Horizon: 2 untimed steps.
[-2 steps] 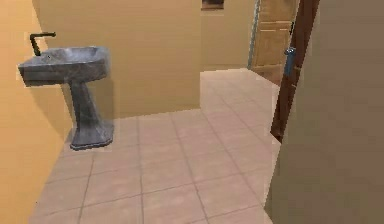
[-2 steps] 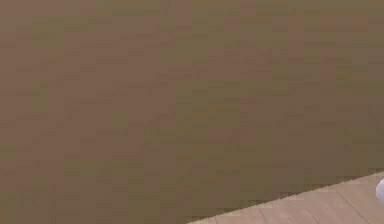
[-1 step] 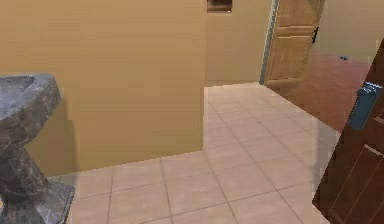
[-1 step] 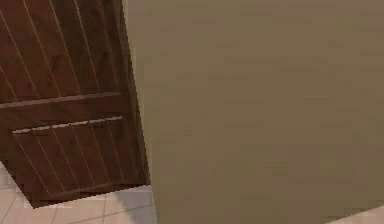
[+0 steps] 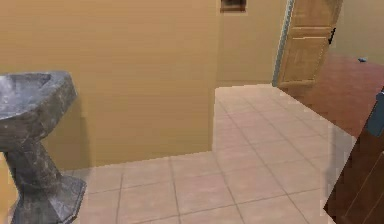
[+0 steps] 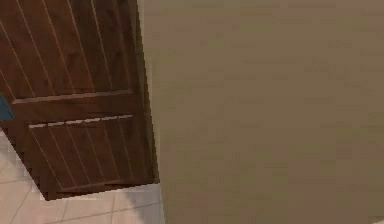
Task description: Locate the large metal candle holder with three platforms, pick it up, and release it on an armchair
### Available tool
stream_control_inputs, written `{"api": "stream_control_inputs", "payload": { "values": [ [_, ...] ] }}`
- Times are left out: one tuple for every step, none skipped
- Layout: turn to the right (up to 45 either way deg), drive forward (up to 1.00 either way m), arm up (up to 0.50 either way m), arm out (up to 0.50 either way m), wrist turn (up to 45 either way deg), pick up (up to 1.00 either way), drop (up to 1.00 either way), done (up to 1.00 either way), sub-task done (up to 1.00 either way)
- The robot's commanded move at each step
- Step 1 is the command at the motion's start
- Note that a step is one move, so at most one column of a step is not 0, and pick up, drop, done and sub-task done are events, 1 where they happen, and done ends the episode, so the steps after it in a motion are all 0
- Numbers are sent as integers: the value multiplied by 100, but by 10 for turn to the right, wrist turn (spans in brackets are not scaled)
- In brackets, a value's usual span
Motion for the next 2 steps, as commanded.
{"api": "stream_control_inputs", "payload": {
  "values": [
    [0,15,0,0,0,0,0,0,0],
    [120,0,0,0,0,0,0,0,0]
  ]
}}
